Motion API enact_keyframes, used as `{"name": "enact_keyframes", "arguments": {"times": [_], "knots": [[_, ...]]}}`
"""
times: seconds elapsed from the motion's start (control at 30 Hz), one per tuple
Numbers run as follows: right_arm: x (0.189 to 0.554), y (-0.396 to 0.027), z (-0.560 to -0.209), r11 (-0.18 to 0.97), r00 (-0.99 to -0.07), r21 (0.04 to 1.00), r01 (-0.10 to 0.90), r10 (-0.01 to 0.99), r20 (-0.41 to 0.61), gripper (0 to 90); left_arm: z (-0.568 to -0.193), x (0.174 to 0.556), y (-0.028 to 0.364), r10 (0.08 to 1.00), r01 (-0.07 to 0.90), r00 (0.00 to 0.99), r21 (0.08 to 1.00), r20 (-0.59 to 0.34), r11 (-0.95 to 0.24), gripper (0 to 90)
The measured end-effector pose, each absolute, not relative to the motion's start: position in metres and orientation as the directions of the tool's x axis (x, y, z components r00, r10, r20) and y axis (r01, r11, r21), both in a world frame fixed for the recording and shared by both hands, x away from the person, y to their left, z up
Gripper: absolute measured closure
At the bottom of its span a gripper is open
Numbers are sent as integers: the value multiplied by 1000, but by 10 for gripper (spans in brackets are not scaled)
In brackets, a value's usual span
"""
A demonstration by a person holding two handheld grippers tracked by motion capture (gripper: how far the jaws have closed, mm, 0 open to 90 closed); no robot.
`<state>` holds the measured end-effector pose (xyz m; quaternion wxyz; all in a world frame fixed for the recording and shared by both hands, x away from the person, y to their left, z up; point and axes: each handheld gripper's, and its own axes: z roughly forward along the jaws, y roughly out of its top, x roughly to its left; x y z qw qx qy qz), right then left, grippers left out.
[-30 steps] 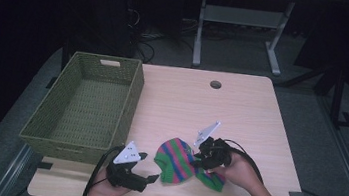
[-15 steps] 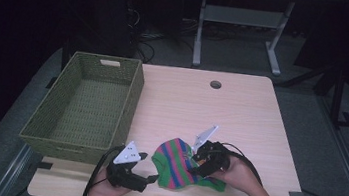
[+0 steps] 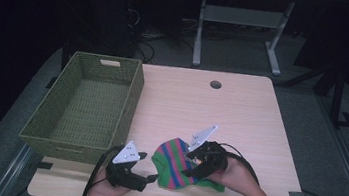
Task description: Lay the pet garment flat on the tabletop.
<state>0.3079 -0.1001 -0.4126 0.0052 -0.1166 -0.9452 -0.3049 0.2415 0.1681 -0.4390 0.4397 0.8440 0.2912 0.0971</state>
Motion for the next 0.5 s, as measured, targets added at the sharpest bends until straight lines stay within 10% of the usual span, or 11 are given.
{"name": "enact_keyframes", "arguments": {"times": [0.5], "knots": [[293, -70, -422, 805, -985, 571, 160, 94, 144, 438, -438, 242, 170, 580, 408, 809, 802, -96, -436, 182]]}}
